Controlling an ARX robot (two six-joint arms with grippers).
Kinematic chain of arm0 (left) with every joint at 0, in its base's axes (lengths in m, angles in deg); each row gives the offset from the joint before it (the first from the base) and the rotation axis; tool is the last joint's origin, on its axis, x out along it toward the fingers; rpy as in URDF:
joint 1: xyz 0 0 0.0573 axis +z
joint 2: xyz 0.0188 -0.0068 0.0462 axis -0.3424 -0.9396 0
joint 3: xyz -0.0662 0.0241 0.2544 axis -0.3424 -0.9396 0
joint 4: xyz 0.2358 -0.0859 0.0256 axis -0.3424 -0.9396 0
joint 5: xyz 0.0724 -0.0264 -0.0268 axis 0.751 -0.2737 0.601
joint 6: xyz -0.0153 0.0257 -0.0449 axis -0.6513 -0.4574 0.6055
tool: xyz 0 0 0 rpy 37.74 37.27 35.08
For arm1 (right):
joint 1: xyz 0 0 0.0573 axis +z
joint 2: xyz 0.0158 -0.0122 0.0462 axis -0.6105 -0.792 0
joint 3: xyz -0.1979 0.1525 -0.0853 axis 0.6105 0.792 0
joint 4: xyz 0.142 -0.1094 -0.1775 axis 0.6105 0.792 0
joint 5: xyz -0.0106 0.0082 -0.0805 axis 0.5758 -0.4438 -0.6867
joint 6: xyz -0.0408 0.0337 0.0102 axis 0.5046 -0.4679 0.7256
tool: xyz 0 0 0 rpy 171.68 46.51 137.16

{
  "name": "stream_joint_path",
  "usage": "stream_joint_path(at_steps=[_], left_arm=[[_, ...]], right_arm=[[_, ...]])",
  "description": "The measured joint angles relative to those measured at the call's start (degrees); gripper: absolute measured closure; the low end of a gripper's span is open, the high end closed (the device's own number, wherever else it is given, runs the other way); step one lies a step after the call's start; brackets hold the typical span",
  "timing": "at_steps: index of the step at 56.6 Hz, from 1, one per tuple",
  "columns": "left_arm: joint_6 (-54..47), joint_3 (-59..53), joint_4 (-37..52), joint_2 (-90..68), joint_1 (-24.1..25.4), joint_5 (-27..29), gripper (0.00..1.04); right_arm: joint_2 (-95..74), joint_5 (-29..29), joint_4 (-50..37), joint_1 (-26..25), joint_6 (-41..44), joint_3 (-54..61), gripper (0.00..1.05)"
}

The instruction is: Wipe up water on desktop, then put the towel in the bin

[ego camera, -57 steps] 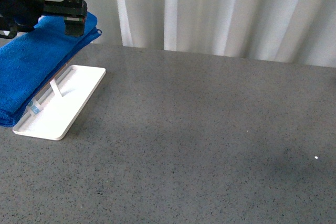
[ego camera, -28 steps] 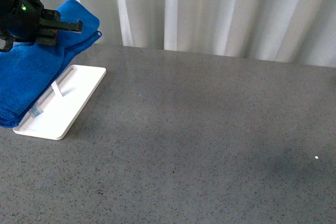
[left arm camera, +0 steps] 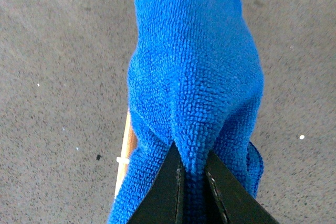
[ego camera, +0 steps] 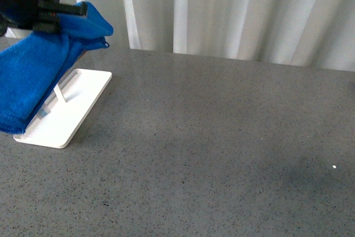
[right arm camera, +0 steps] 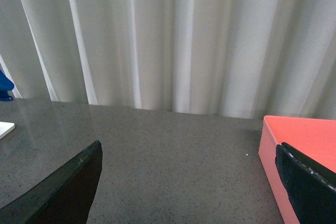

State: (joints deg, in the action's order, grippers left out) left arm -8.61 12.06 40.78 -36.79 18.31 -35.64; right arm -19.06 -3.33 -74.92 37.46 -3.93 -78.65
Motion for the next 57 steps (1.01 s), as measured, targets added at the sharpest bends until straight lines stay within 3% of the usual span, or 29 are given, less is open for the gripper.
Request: stream_joint_path(at_steps=[11,21,36,57], left_arm=[[0.8,3.7,-2.7,5.9,0.4,-4.4,1.00],[3.3,6.4,-3.6,11.6,-1.4,-11.6,1.00],[11.6,4.5,6.5,19.6,-14.7,-29.9,1.00],[10.4,-7.5,18.9,12.0,-25.6,-30.8,1.00]], right_arm=[[0.0,0.0,0.0,0.0,0.0,0.0,0.07],[0.0,0.0,0.0,0.0,0.0,0.0,0.07],[0.0,0.0,0.0,0.0,0.0,0.0,0.07],[0.0,0.0,0.0,0.0,0.0,0.0,0.07]])
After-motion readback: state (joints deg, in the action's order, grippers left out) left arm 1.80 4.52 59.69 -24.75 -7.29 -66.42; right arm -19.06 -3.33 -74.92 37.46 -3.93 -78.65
